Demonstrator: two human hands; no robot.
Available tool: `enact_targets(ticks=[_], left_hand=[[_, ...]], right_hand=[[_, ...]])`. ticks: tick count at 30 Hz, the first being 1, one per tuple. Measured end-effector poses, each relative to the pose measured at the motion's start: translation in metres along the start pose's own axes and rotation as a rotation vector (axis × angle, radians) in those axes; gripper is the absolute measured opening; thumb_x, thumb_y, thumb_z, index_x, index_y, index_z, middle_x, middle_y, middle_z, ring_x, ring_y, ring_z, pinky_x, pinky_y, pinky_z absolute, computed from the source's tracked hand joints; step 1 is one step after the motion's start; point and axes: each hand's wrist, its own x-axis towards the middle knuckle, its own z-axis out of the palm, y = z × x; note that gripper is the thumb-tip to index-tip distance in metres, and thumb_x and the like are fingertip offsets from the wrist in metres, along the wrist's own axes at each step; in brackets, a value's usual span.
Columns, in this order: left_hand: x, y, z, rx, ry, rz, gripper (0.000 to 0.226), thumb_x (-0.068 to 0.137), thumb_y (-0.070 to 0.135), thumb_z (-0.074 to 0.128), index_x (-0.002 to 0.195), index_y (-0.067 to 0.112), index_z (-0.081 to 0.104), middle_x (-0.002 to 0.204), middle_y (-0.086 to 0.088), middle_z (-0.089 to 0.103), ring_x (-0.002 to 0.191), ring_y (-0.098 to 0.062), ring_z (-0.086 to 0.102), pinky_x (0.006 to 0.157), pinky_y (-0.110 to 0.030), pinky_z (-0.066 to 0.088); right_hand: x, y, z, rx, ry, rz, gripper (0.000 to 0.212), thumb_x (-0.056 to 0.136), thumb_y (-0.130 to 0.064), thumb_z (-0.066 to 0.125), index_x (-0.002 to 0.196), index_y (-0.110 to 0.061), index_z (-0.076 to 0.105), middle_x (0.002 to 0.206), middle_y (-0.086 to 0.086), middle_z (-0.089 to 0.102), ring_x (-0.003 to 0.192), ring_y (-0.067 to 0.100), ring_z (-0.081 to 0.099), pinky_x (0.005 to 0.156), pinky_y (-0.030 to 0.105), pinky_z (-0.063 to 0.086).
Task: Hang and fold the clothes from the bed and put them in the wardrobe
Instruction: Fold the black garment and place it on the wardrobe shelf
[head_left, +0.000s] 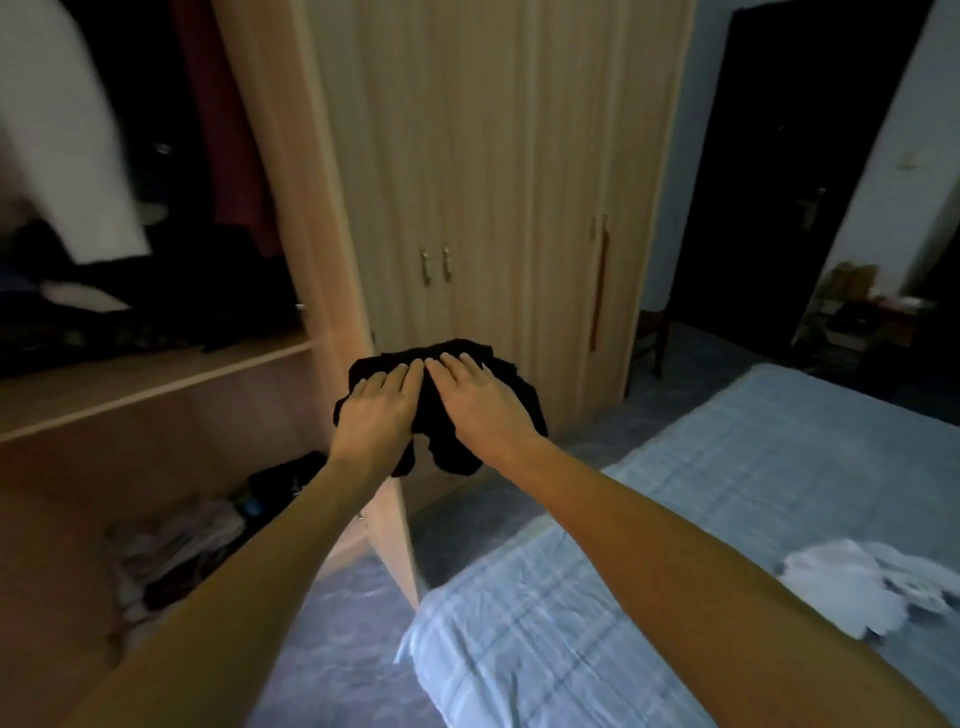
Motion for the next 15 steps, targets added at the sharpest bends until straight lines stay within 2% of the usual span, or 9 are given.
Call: enact_targets(ticks=[5,10,15], left_hand=[[-0.038,-0.046,-0.034,0.122,0.016,-0.190,0.063,0.065,-0.006,0.073,0.126,-0.003,0.055,0.116,-0.022,0.064,0.098,-0.040,0.064,0.077,-0.046,0.057],[-0.067,-0.090,-0.061,0.226,-0.010,-0.330,0.060,0.077,0.001,0.066,0.134,0.001,0.046,0.126,-0.019,0.058,0.108,-0.038,0.060,0.087,-0.047,0.052],[-0.084,-0.145,-0.076,0.305,-0.028,-0.431,0.065,0.071,-0.003,0.072,0.132,-0.001,0.048,0.123,-0.020,0.060,0.107,-0.039,0.060,0.085,-0.048,0.054]], right_hand=[[0.037,-0.052,-0.002,0.085,0.078,-0.203,0.068,0.092,-0.004,0.051,0.149,-0.008,0.015,0.153,0.017,0.026,0.141,0.034,0.023,0.115,0.042,0.026],[0.073,-0.106,-0.003,0.164,0.125,-0.343,0.068,0.091,-0.002,0.053,0.149,-0.009,0.017,0.153,0.016,0.026,0.142,0.034,0.023,0.114,0.042,0.027],[0.116,-0.158,0.000,0.204,0.176,-0.449,0.066,0.091,0.000,0.052,0.148,-0.007,0.020,0.152,0.016,0.028,0.141,0.034,0.024,0.114,0.041,0.025]])
